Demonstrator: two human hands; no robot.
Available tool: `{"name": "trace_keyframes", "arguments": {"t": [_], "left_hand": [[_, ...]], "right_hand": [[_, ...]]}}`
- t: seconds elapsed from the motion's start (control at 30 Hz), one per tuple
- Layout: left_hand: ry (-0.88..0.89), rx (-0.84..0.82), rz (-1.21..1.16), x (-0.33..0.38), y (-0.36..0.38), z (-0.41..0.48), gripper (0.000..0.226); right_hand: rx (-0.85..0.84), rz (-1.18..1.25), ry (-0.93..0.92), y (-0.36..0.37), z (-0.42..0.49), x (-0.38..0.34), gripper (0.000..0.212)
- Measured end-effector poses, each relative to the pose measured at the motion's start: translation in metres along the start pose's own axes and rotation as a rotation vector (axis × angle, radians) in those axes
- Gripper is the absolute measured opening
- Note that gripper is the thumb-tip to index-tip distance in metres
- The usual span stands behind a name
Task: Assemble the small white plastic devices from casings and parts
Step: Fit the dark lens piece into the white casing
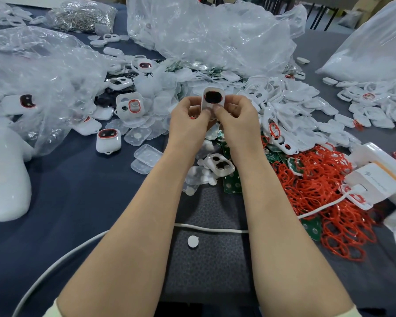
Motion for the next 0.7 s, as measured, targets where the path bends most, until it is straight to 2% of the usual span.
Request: {"name": "trace_keyframes", "arguments": {"t": [0.2, 0.37, 0.53, 0.6, 0.7], "left_hand": [[0.063, -0.003, 0.140, 0.002, 0.002, 0.000, 0.019], [0.053, -0.003, 0.149, 0.003, 0.002, -0.003, 0.014], [0.015, 0.015, 0.137, 0.000, -0.003, 0.002, 0.011], [-0.044, 0.044, 0.046, 0.000, -0.006, 0.004, 0.009], [-0.150, 0.118, -0.156, 0.000, -0.010, 0.005, 0.013]], "right_hand": [[0.049, -0.096, -0.050, 0.001, 0.001, 0.001, 0.013], [0.059, -0.154, -0.081, 0.001, 0.001, 0.001, 0.011], [-0.011, -0.254, -0.085, -0.001, 0.000, -0.002, 0.017], [0.063, -0.327, -0.121, -0.012, 0.003, -0.007, 0.019], [0.298, -0.464, -0.120, -0.041, 0.009, -0.013, 0.021]]}}
Point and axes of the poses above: each hand's wrist, its own z-axis towards the middle knuckle, its own y-axis out of the palm, x = y × z, the point moved 3 cm from there along z, towards the middle knuckle, and after that the axes turned 4 degrees about y, right-handed, at the moved point
